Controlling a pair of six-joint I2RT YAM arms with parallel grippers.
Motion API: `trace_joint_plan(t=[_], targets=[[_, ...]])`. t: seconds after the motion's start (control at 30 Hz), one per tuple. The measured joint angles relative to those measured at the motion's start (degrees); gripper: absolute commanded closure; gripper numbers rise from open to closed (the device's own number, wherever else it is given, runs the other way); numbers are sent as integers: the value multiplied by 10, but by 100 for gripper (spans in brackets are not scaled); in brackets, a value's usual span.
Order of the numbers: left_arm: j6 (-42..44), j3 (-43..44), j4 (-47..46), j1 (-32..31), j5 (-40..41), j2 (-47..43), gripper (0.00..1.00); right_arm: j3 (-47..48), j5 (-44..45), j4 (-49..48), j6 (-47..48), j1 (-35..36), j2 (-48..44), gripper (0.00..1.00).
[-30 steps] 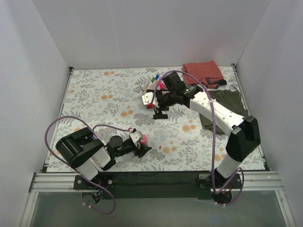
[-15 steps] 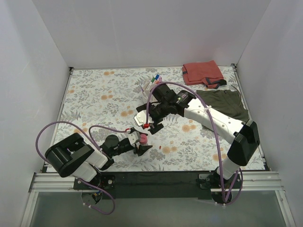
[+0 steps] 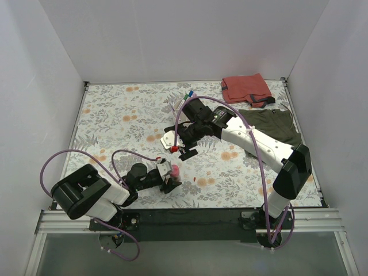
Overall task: Sort the stationery into containers
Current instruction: Move the pen to the center of the board.
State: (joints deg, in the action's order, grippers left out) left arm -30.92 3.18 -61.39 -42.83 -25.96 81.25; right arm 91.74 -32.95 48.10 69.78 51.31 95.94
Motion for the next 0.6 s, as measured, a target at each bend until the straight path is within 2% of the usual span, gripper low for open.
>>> trace_joint_plan(t=[0.03,0.13,0.2,0.3,0.43,0.6], targets=[[0,0,9,0,0,0,47,0,1,0,-2,0,0,18],[-2,1,30,0,0,-4,59,0,5,0,-8,0,0,19],[-3,6,38,0,0,-4,62,0,6,0,-13,0,0,20],[-5,17,48,0,0,0,62,0,8,0,-21,0,0,21],[-11,27,46,0,3,13,68,-7,14,-3,-30,0,-4,23],[-18,40,38,0,7,32,66,-42,20,-7,-43,-5,-27,23]])
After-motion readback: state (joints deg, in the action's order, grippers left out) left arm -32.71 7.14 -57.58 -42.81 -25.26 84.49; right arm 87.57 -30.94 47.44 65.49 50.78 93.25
